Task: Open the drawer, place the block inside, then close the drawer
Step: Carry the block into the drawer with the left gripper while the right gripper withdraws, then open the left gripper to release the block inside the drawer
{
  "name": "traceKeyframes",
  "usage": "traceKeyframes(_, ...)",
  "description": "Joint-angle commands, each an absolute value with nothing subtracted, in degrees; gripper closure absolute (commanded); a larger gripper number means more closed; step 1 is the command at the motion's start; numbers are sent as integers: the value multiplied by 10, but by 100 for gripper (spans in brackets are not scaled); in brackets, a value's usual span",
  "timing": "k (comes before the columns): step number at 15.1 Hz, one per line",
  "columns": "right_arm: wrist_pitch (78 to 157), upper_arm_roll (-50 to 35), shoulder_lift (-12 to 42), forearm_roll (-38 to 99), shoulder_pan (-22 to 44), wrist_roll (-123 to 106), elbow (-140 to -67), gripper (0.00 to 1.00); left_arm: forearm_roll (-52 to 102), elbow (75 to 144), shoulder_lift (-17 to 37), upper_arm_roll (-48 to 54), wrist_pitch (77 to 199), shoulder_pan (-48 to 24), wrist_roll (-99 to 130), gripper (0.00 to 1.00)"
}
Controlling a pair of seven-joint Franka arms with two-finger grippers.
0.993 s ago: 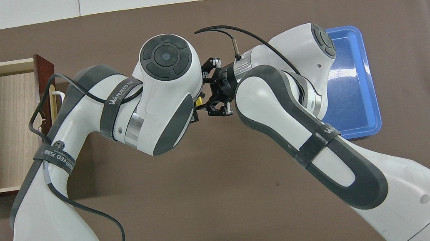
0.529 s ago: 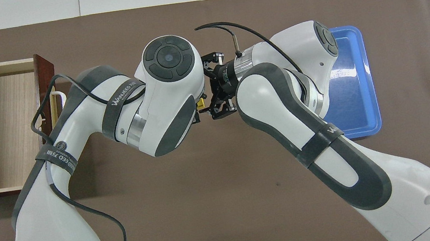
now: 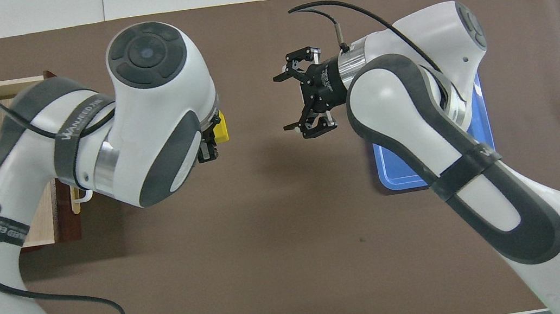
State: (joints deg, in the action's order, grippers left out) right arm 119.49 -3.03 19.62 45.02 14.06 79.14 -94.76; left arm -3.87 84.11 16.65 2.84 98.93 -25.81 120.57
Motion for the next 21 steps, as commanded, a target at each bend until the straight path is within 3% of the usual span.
traceKeyframes(1, 1142, -35, 150, 388, 103, 752, -969, 0, -35, 852, 123, 33, 939, -192, 1110, 100)
traceKeyframes(8, 982, -35, 83, 282, -5, 584, -969, 0, -25, 874, 81, 32, 919, -32, 877, 100)
traceKeyframes(14, 909, -35, 17, 168, -76, 417, -965, 0, -26, 1060, 26, 30, 1103, 35, 767, 100)
traceKeyframes(21, 893, -36, -25, 20, -71, 140, -967, 0, -28, 1155, 20, 30, 1210, 64, 749, 100)
